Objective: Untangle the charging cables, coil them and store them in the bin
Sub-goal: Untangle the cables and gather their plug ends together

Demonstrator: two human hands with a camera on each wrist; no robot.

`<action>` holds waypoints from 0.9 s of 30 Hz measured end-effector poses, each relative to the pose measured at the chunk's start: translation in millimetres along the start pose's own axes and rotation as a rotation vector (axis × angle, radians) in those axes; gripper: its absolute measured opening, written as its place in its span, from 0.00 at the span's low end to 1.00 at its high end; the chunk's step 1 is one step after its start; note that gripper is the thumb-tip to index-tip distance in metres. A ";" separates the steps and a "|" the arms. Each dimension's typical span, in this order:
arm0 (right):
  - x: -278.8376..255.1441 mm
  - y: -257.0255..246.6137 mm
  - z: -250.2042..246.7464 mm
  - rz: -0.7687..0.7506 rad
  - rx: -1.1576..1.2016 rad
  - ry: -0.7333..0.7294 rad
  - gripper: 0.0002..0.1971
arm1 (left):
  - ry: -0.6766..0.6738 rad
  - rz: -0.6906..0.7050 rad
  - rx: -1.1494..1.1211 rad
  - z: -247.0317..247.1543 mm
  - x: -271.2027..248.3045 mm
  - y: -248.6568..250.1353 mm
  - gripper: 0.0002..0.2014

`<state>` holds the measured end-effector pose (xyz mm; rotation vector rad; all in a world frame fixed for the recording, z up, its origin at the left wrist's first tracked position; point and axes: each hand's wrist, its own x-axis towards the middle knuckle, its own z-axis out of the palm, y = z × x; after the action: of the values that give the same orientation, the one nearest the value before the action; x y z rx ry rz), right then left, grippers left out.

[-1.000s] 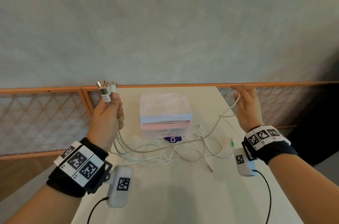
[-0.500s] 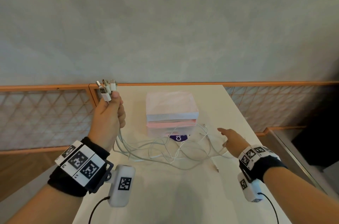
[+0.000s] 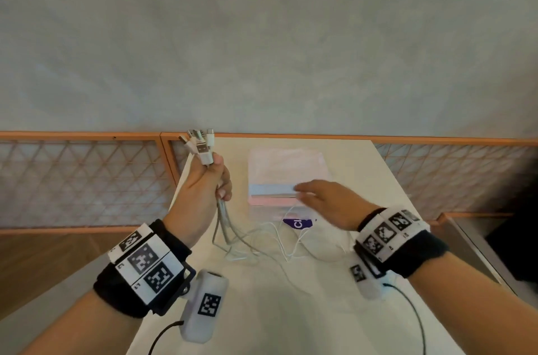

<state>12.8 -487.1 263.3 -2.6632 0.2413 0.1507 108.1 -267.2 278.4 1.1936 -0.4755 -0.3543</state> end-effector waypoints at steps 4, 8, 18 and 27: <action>0.9 -75.9 32.7 -0.293 0.368 -0.241 0.28 | -0.045 -0.007 0.017 12.6 -1.8 -6.9 0.09; 12.1 -84.6 65.3 -0.299 0.571 -0.215 0.07 | -0.062 0.014 -0.025 12.9 -1.1 -3.4 0.09; 14.9 -2.2 72.5 -0.222 0.117 0.072 0.18 | 0.052 0.066 0.086 -3.2 4.4 8.1 0.11; 2.8 73.3 68.7 0.066 0.050 0.080 0.12 | 0.151 0.154 0.044 -18.6 18.2 27.3 0.10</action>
<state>-3.3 -520.8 170.0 -2.6156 0.3549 0.0585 133.8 -252.3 301.7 1.2078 -0.4425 -0.1213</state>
